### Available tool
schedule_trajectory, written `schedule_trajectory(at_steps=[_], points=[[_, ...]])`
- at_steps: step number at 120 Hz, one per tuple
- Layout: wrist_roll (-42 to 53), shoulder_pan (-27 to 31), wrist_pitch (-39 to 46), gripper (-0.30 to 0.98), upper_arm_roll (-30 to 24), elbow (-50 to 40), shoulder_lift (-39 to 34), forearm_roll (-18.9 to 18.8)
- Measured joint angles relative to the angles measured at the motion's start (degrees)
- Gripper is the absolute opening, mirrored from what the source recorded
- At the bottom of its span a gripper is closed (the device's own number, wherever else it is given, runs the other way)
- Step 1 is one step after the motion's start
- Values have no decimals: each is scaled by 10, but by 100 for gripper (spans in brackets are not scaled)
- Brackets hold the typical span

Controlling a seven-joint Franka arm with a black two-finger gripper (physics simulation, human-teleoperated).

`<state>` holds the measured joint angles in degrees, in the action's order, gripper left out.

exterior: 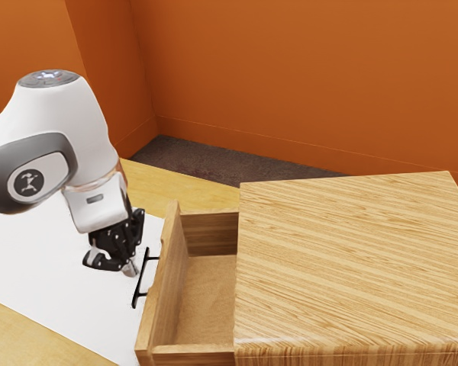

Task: Push the drawer handle with one arm to close the drawer

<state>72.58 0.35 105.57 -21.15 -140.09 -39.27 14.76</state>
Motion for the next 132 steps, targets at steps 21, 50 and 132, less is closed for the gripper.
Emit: schedule_trajectory(at_steps=[21, 50, 132], points=[[2, 0, 12, -10, -14, 18, 19, 4], [4, 0, 23, -10, -30, 32, 34, 12], [7, 0, 47, -10, -60, 78, 97, 19]])
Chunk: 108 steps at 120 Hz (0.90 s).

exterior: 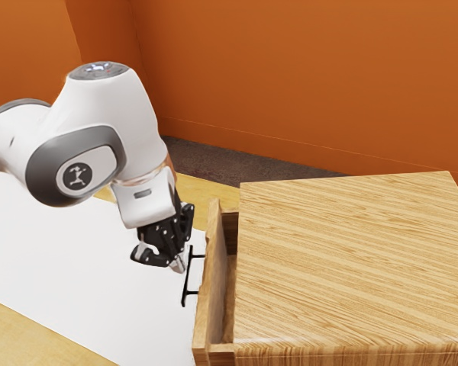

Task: Push the drawer handle with one arm to close the drawer

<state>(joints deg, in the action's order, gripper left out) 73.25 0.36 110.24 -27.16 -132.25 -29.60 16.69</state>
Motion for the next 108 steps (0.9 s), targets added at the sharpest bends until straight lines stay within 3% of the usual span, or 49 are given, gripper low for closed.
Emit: schedule_trajectory(at_steps=[72, 108], points=[[1, 1, 18, -10, -34, 63, 66, -3], [-5, 20, 15, -10, -38, 66, 39, -1]])
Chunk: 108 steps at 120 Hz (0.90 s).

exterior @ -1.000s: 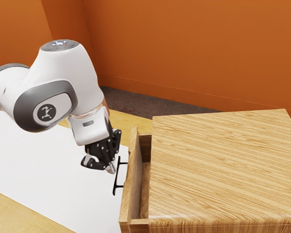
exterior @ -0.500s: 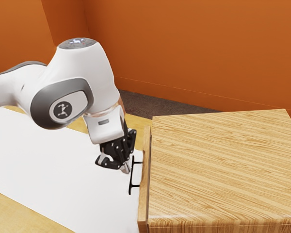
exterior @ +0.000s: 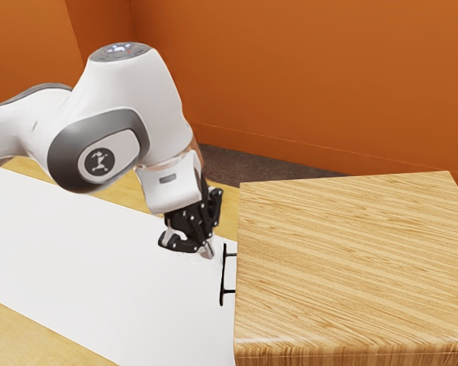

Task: Push the drawer handle with one arm to close the drawer

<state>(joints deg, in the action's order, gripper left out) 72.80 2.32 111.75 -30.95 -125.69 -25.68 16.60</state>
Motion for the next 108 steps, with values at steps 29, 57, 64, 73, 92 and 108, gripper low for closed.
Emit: schedule_trajectory(at_steps=[29, 57, 64, 73, 92, 108], points=[[-104, 28, -74, 16, 11, -2, -72, -1], [-277, 137, -136, 51, 39, 228, 78, -61], [-318, 66, -155, 55, 121, 290, 122, -92], [-365, -15, -171, 59, 215, 318, 143, -122], [-449, -43, -189, 64, 241, 327, 159, -153], [-506, -43, -196, 66, 243, 328, 165, -163]])
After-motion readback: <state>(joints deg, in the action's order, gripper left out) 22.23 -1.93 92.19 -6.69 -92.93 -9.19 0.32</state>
